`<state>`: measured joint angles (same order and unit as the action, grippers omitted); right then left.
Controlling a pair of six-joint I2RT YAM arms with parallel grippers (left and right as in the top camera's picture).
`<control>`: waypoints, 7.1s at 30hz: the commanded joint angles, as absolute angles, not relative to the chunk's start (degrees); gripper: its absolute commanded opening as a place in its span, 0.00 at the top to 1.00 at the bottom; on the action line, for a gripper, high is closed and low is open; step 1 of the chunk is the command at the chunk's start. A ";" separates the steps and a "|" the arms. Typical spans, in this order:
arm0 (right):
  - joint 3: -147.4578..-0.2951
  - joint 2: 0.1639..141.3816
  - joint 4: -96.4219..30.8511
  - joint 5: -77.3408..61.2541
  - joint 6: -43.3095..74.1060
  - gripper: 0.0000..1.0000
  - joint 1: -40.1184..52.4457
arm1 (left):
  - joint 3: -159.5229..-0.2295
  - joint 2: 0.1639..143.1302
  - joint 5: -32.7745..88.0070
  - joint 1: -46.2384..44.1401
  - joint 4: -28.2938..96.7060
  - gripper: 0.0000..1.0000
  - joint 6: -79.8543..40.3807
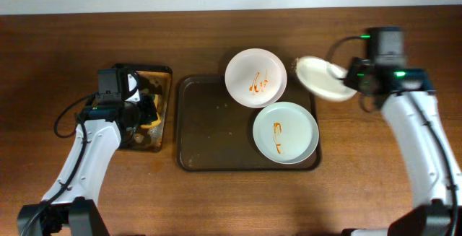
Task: Clean dirty plates on tray and stack at the side
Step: 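Place the cleaned plate on the table right of the tray, then grip the light-blue plate rim with the right gripper, then scrub the light-blue plate with the sponge in the left gripper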
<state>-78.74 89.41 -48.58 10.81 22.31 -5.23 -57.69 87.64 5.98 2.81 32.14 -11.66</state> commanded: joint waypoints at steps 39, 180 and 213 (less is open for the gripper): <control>-75.75 113.95 -40.95 2.26 13.72 0.96 -18.44 | -57.84 87.20 6.22 3.05 32.05 1.00 -12.19; -61.84 105.25 -41.78 0.69 11.79 0.96 19.81 | -57.78 105.41 6.33 -46.02 18.63 1.00 -52.07; -61.82 105.25 -47.11 0.58 11.84 0.96 19.81 | -57.82 95.00 -13.47 -35.68 25.45 1.00 -29.89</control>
<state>-62.85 104.51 -45.28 -4.27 12.01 19.70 -58.24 100.55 -7.16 -36.56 23.68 -37.60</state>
